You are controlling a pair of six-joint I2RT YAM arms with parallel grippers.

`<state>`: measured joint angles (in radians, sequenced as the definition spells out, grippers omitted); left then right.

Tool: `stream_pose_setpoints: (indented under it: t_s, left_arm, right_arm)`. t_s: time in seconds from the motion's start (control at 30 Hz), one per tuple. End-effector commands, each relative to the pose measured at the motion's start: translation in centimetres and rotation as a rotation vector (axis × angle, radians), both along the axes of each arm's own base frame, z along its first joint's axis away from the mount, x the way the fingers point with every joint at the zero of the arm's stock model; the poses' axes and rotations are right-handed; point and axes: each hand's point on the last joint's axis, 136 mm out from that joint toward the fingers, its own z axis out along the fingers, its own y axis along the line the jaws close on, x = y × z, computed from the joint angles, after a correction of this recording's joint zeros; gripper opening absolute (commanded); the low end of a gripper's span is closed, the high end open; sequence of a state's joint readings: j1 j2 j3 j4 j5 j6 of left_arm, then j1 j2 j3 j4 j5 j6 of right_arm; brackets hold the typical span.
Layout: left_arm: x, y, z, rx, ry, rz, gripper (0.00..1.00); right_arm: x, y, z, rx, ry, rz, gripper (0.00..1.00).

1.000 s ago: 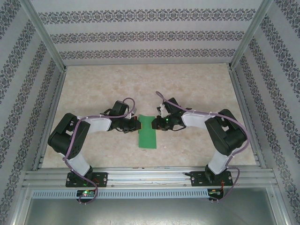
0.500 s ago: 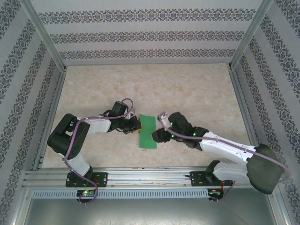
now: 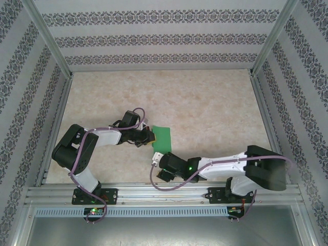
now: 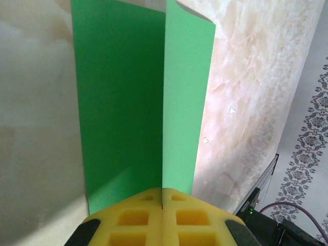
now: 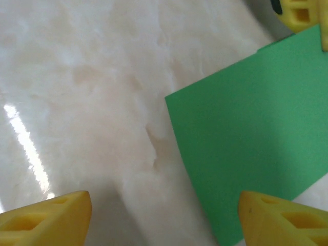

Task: Fold a paper plane with a square sheet of paper (fold left side to right side)
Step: Third fold the triangle at the center of the table.

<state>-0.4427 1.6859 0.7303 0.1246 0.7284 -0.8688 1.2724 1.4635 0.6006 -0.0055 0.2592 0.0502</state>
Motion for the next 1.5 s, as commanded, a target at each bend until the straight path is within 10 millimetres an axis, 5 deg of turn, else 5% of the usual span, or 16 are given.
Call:
stream_pose_setpoints:
  t_s: [0.0, 0.33, 0.7, 0.9, 1.2, 1.33, 1.47]
  left_arm:
    - [0.7, -0.1, 1.0, -0.032, -0.024, 0.007, 0.04]
    - [0.6, -0.1, 0.8, -0.027, -0.022, 0.008, 0.04]
    - [0.7, 0.0, 0.2, -0.010, -0.018, 0.002, 0.06]
    - [0.9, 0.0, 0.1, 0.003, -0.028, -0.009, 0.16]
    - [1.1, 3.6, 2.5, 0.081, -0.101, 0.019, 0.40]
    - [1.3, 5.6, 4.4, 0.131, -0.156, 0.033, 0.40]
    - [1.9, 4.5, 6.2, 0.099, -0.199, -0.027, 0.32]
  right_arm:
    - [2.1, 1.8, 1.6, 0.004, -0.114, -0.028, 0.77]
    - [4.8, 2.9, 1.7, 0.024, -0.153, -0.091, 0.67]
    - [4.4, 1.9, 2.0, 0.074, -0.091, -0.108, 0.23]
    - [3.8, 1.5, 1.8, 0.109, -0.019, -0.114, 0.02]
    - [3.4, 0.8, 1.1, 0.184, 0.156, -0.138, 0.00]
    - [3.1, 0.9, 1.4, 0.227, 0.240, -0.128, 0.00]
    - [3.0, 0.8, 1.6, 0.276, 0.321, -0.125, 0.00]
